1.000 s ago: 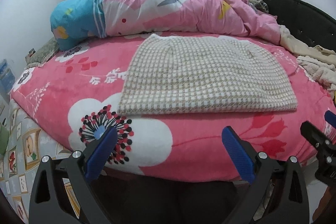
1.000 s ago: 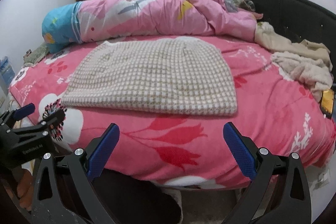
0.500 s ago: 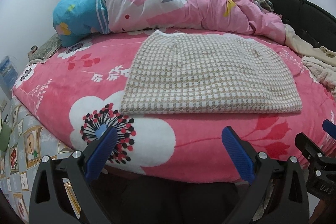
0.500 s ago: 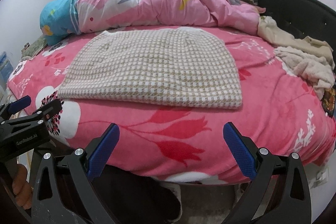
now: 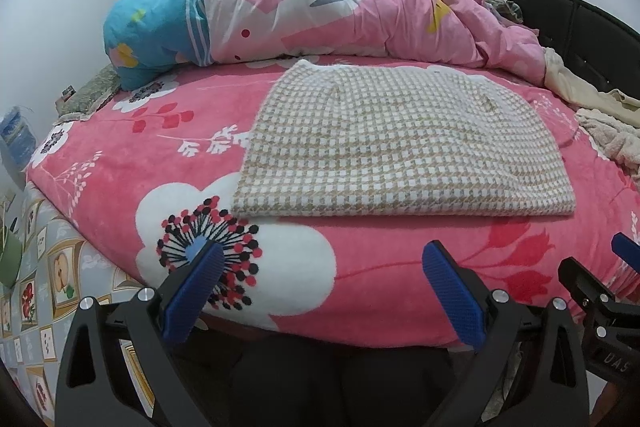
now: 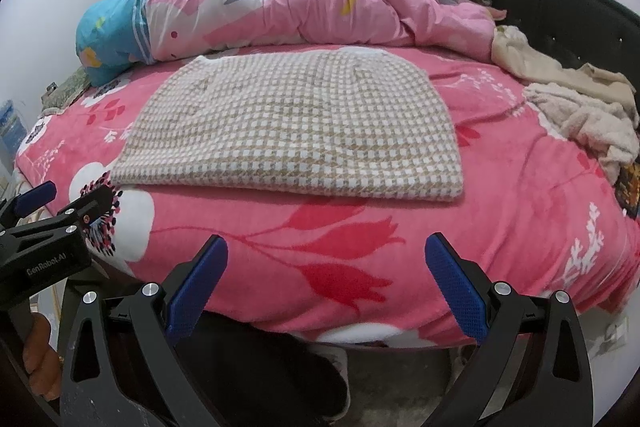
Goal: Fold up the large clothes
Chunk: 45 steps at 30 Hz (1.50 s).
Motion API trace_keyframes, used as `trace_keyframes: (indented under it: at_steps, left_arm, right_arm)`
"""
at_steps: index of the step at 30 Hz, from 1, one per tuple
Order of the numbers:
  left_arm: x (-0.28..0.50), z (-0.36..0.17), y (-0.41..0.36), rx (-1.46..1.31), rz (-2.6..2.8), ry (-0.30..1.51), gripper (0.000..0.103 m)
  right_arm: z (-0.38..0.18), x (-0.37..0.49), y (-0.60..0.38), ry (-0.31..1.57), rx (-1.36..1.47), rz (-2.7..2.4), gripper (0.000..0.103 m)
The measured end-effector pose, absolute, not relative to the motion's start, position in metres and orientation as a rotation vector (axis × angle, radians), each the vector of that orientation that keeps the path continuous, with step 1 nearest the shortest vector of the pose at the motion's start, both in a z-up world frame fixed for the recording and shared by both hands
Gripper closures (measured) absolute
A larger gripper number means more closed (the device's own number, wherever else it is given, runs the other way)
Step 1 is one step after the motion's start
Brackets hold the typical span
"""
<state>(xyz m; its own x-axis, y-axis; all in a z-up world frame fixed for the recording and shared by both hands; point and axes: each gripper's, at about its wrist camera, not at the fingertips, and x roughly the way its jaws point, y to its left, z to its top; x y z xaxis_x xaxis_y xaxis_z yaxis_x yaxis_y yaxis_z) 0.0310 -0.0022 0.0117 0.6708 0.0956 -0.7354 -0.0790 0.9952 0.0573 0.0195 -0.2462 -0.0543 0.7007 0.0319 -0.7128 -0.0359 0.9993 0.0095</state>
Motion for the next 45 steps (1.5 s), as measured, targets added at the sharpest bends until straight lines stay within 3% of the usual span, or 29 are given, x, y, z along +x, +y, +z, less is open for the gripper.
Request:
trace_keyframes:
  at_steps: [45]
  left_arm:
    - [0.032, 0.008, -0.014, 0.033, 0.067, 0.847, 0.005]
  right_arm:
    - [-0.048, 0.018, -0.253, 0.79, -0.005, 0.032, 0.007]
